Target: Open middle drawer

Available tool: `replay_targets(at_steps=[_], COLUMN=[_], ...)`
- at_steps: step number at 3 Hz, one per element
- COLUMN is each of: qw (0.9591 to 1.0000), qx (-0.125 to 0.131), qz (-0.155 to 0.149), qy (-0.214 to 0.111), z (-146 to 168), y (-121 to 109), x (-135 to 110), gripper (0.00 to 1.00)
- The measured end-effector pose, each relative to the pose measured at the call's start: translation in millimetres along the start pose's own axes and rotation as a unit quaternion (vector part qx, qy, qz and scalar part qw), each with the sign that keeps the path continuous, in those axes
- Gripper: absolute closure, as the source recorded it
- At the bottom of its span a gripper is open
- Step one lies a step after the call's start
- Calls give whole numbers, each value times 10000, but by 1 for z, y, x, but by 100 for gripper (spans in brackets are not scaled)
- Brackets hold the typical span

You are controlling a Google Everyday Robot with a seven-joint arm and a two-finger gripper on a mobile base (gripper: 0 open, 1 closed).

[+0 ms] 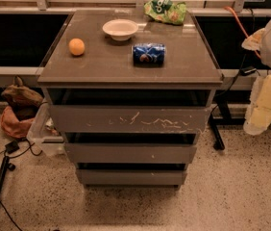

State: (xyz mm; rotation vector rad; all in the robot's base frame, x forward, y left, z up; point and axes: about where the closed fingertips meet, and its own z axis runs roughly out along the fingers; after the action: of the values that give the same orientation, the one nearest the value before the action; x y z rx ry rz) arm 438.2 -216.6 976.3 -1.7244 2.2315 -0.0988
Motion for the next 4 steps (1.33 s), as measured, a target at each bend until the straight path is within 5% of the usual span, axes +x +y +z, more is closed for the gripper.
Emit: replay_targets(at_steps=[2, 4], qw=[9997, 9952], qx=[6, -358], qz=[-19, -481], qy=[-261, -779], z=[27, 170], y=[2, 29], x=[2, -9], gripper=[0, 0])
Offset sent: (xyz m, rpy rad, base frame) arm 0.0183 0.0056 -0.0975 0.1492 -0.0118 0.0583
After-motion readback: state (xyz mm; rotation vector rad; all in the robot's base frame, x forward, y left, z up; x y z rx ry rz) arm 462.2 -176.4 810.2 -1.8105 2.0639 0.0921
